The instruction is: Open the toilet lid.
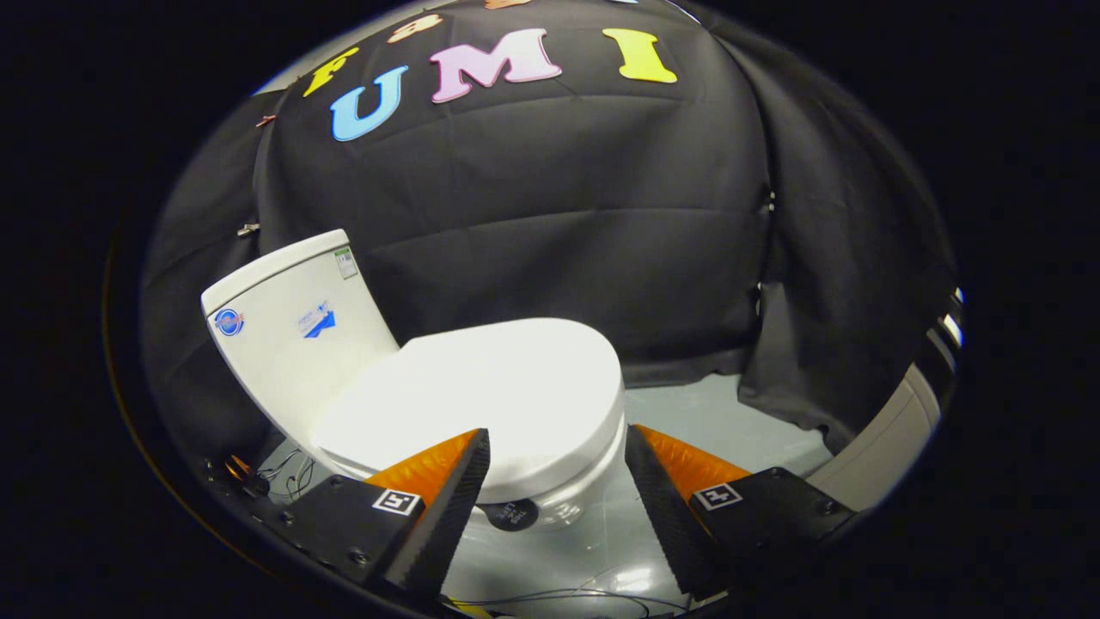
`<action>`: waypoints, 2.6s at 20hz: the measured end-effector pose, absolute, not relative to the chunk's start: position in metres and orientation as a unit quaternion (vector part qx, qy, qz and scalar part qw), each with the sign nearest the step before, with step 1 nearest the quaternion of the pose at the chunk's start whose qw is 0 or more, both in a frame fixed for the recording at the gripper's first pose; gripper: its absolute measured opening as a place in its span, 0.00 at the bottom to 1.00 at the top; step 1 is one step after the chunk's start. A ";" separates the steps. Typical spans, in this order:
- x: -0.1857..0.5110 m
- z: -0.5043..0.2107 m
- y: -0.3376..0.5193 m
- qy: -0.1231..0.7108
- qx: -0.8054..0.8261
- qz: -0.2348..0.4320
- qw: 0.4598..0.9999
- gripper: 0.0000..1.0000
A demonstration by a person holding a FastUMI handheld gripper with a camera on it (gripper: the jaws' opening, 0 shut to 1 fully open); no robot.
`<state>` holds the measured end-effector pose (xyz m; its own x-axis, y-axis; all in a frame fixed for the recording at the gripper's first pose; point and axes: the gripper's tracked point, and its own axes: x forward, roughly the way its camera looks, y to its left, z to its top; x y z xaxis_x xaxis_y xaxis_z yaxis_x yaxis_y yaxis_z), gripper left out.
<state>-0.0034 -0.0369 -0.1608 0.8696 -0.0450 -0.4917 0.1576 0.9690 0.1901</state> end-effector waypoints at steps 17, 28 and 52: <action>-0.022 -0.263 0.001 0.402 0.363 -0.015 0.840 0.70; -0.015 -0.260 0.012 0.404 0.431 0.009 0.807 0.26; -0.008 -0.250 0.001 0.395 0.374 0.025 0.839 0.05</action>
